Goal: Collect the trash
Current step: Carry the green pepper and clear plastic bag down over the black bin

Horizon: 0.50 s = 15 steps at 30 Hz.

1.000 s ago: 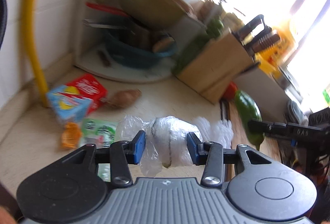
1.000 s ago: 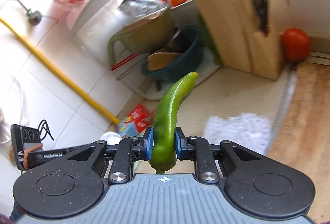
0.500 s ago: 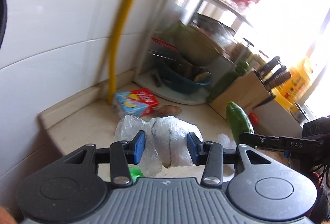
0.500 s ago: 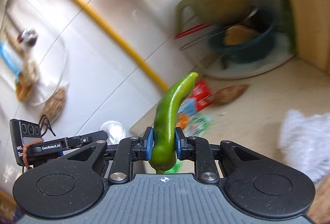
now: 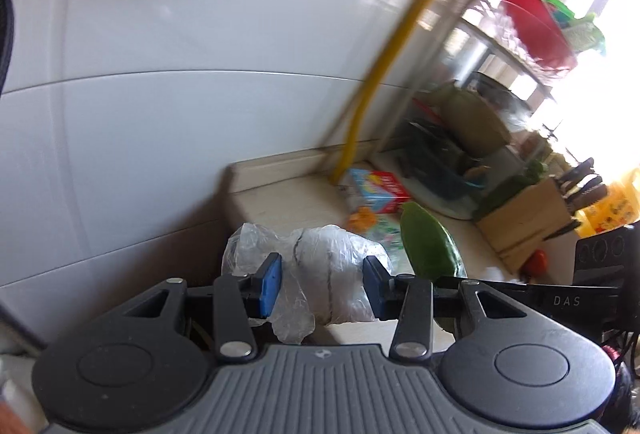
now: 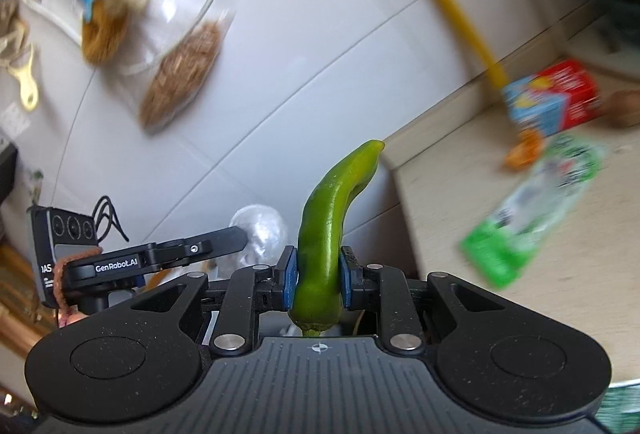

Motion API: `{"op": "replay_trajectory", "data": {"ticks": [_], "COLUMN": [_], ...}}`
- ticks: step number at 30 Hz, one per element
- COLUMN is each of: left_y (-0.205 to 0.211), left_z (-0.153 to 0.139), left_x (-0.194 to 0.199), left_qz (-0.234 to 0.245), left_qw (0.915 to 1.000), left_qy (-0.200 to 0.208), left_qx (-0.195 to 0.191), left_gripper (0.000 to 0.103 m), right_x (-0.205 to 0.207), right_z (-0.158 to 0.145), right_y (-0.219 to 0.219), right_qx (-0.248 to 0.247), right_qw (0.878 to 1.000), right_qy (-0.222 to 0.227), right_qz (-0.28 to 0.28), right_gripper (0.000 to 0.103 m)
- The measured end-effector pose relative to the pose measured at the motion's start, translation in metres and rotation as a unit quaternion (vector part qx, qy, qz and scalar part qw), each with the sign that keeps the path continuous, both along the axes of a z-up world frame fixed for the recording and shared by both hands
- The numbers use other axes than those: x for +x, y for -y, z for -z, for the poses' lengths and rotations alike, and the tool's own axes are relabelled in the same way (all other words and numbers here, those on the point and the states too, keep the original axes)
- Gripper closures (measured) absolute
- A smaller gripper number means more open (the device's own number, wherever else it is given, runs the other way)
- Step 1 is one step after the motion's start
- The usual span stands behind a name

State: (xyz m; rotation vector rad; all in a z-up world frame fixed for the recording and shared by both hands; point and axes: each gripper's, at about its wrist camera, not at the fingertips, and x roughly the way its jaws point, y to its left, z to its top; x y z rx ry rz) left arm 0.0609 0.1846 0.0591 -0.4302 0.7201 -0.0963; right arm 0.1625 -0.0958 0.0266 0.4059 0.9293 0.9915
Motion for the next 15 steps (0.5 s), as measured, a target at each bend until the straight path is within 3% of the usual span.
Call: {"op": "replay_trajectory", "data": {"ticks": [11, 15], "left_y": [-0.048, -0.062], "left_z": [0.044, 0.068], "left_x": [-0.018, -0.008], "left_qz": [-0.04, -0.048], "left_qw": [0.9982, 0.9964], "left_qy": [-0.043, -0.069], "left_qx": [0.005, 0.011], "left_gripper": [0.062, 0.053], "right_x": [-0.012, -0.003], "right_z": [0.033, 0.057], "right_y": [-0.098, -0.125], "right_qx": [-0.056, -0.086], "right_qw": [0.996, 0.994], "right_qy": [-0.02, -0.037], "right_qz": [-0.061, -0.061], "right_gripper": [0.075, 0.066]}}
